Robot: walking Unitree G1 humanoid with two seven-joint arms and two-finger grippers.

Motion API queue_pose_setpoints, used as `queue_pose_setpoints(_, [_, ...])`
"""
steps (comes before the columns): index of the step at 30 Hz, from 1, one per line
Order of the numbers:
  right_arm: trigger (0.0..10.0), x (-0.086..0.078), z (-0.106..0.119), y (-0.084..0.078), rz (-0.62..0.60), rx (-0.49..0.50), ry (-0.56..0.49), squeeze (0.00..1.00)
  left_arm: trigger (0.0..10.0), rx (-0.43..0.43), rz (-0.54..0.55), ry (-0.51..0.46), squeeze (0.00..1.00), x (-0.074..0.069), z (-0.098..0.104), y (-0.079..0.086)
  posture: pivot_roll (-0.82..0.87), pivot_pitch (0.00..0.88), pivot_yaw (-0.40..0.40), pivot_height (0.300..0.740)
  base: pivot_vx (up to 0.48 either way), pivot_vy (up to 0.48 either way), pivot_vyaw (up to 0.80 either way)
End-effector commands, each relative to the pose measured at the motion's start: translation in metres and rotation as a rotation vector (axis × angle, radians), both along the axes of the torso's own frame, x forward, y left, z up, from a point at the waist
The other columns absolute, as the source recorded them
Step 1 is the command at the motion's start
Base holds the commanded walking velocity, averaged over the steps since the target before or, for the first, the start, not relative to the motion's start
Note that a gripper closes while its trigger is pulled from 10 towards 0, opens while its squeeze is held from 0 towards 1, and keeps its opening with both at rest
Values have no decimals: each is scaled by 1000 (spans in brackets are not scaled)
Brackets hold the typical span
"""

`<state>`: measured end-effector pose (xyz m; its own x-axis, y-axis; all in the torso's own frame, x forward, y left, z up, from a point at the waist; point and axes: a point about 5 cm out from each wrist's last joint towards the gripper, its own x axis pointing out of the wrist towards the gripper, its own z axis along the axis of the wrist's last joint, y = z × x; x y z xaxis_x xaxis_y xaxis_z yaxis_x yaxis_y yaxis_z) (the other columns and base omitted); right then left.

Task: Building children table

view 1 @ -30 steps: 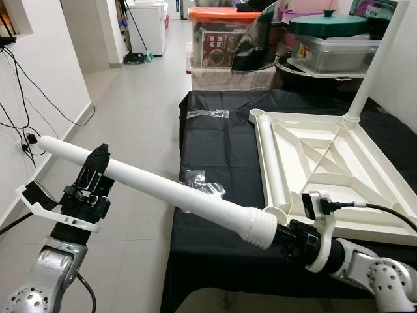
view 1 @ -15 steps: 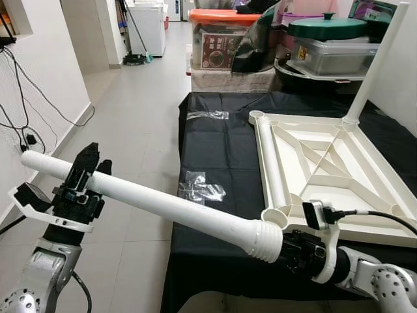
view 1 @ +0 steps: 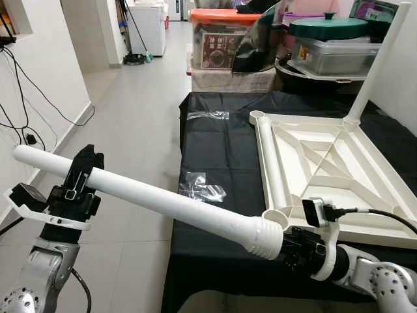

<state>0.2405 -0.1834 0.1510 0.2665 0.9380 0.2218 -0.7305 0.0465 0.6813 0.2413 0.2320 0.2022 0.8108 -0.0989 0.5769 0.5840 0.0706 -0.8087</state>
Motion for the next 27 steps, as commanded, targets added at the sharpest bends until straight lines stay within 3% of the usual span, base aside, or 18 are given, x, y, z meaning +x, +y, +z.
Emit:
queue_pose_setpoints(1, [0,2,7,-2,-12,52,-34,0,0,-32,12,-5,0,-1,-2,4,76,22,-33,740,0,0,0])
queue_pose_setpoints(7, [0,2,6,3,-9,45,-37,0,0,-40,16,-13,0,1,0,3,75,13,-32,740,0,0,0])
queue_pose_setpoints(8, [10000,2,5,4,-11,34,-37,0,0,-39,12,-25,0,1,2,3,74,12,-30,740,0,0,0])
queue_pose_setpoints(10, [10000,2,4,5,-13,28,-37,0,0,-38,8,-33,0,1,4,2,74,12,-30,740,0,0,0])
queue_pose_setpoints(11, [10000,2,3,6,-18,30,-34,859,0,-40,10,-33,0,2,5,3,78,8,-31,740,0,0,0])
queue_pose_setpoints(12, [10000,2,3,6,-14,37,-30,1000,0,-41,12,-32,0,4,6,3,79,7,-31,740,0,0,0])
queue_pose_setpoints(19, [10000,2,0,5,-28,6,-46,1000,0,-47,30,-32,0,7,9,7,76,3,-28,740,0,0,0])
queue_pose_setpoints(20, [10000,1,-4,3,-34,-10,-27,0,0,-40,34,-35,0,8,11,8,76,0,-28,740,0,0,0])
queue_pose_setpoints(27, [10000,-1,-18,-13,-76,-61,26,0,0,32,48,-46,0,10,20,15,77,0,-30,740,0,0,0])
